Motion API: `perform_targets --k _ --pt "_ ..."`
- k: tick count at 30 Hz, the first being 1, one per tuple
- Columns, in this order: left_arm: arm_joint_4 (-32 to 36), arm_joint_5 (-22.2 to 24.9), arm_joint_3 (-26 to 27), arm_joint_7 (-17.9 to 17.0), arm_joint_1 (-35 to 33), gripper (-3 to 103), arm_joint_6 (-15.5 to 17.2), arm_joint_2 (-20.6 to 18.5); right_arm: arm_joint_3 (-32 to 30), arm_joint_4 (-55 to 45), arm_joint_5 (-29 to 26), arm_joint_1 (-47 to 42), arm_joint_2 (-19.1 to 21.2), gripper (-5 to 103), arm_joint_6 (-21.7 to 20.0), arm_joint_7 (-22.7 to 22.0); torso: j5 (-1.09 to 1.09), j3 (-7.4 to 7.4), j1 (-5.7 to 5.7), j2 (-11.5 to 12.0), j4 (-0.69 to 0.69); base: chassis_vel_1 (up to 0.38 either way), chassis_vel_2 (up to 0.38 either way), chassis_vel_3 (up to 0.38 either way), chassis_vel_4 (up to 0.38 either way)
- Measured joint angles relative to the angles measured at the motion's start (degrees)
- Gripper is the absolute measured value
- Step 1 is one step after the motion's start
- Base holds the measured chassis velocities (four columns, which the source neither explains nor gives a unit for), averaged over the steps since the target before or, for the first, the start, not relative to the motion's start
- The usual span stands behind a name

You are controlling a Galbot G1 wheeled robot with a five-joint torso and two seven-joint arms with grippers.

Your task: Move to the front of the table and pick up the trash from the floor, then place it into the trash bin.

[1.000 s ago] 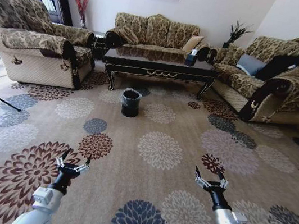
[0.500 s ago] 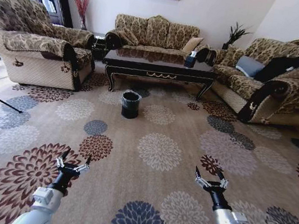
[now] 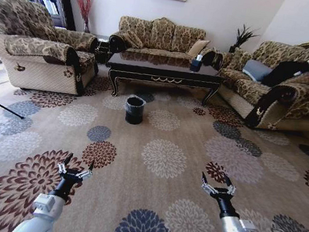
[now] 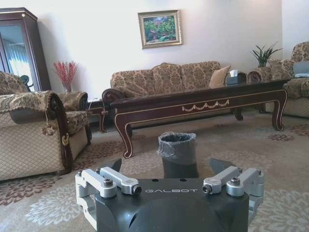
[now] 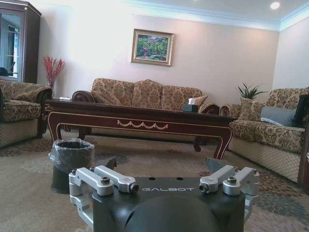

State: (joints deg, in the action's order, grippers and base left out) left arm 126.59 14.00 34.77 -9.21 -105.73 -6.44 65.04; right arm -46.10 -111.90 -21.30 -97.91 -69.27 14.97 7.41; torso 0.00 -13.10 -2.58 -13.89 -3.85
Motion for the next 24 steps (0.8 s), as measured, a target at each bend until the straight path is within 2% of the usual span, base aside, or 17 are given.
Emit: perform_targets --k 24 --pt "0.0 0.0 0.0 0.0 0.0 100 0.0 0.0 0.0 0.0 0.0 0.0 0.0 100 0.0 0.0 0.0 -3.75 -1.66 -5.4 0.0 0.0 0.0 0.0 0.0"
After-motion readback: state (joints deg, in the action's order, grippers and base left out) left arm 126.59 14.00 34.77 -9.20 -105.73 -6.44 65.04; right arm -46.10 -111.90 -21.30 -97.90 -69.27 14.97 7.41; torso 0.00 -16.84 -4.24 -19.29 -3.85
